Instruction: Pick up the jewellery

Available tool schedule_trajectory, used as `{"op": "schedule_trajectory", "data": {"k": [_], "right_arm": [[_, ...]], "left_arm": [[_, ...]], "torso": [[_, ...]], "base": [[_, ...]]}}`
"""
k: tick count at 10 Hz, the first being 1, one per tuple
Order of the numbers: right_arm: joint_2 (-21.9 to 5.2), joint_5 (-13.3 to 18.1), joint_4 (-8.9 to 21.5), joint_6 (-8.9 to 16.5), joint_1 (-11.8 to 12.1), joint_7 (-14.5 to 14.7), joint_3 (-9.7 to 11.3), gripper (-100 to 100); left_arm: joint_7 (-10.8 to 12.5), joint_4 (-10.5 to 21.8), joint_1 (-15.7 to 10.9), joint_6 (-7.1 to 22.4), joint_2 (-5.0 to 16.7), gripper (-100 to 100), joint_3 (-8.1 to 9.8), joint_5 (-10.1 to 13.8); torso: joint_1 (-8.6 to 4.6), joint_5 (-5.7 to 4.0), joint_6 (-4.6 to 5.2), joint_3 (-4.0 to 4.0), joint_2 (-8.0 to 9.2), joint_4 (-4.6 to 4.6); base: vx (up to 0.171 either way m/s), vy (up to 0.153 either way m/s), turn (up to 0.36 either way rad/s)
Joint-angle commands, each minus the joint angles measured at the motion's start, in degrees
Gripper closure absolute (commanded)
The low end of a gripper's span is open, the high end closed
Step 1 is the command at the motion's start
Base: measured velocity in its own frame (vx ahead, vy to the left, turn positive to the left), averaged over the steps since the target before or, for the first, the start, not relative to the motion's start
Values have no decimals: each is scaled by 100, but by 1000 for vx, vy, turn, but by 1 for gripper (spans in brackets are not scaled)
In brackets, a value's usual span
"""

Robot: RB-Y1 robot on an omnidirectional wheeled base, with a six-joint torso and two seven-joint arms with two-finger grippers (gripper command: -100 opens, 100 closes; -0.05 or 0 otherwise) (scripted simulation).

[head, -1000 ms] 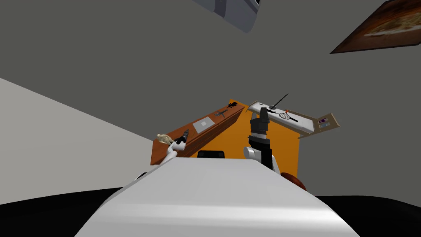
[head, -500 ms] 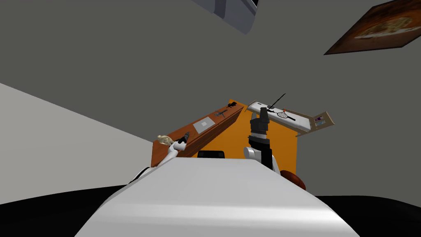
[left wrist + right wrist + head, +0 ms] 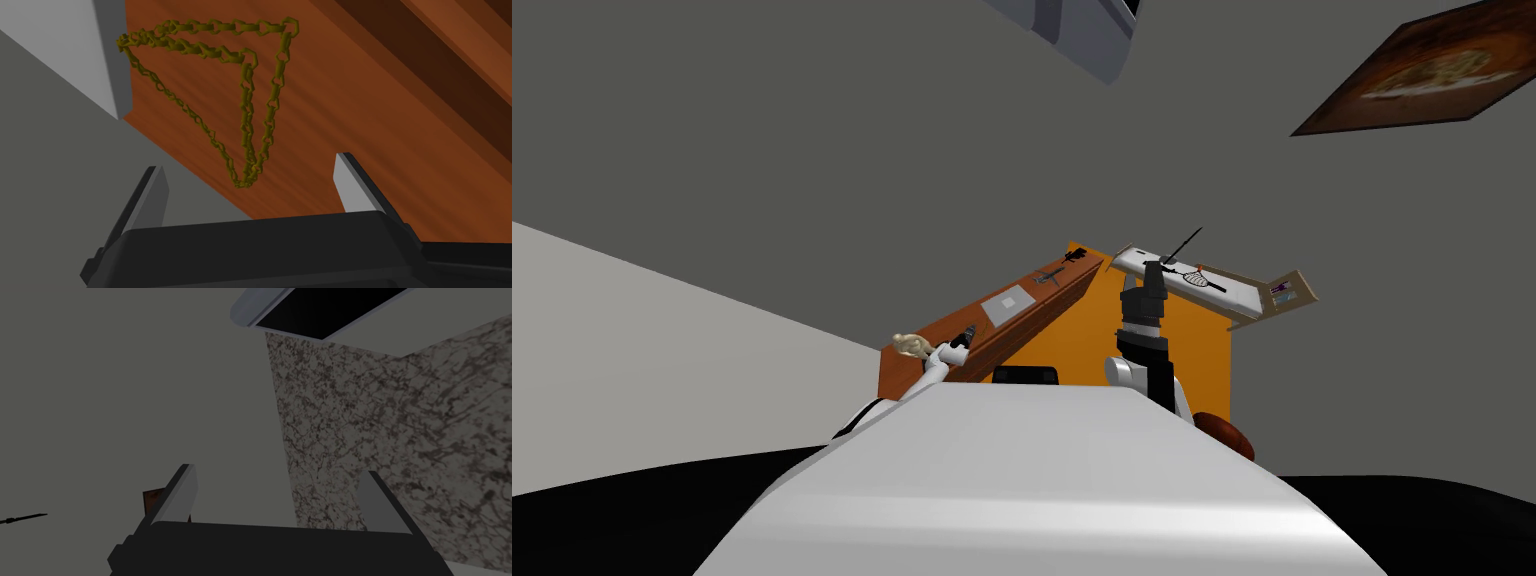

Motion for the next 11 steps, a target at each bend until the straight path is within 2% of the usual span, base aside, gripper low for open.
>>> {"op": "schedule_trajectory", "data": {"k": [1,2,5,6,7,11], "right_arm": [[0,0,0,0,0,0,0,0],[0,0,0,0,0,0,0,0],[0,0,0,0,1,0,0,0],[0,0,0,0,0,0,0,0],[0,0,0,0,0,0,0,0],[0,0,0,0,0,0,0,0]], "left_arm": [[0,0,0,0,0,0,0,0],[-16,160,1,-161,-38,-100,47,-44],[-49,483,1,-481,-115,-100,139,-130],[-43,440,-6,-420,-115,-100,135,-130],[-46,452,-5,-445,-121,100,142,-138],[-46,449,-7,-445,-119,100,142,-137]], "torso": [[0,0,0,0,0,0],[-3,-1,0,3,5,1],[-2,-1,0,-12,-23,-4],[-9,-1,-1,-7,-10,-3],[-9,-2,0,1,3,1],[-4,0,1,4,8,1]], "base": [[0,0,0],[37,-1,-3],[67,0,11],[0,-11,17],[0,0,0],[0,0,0]]}}
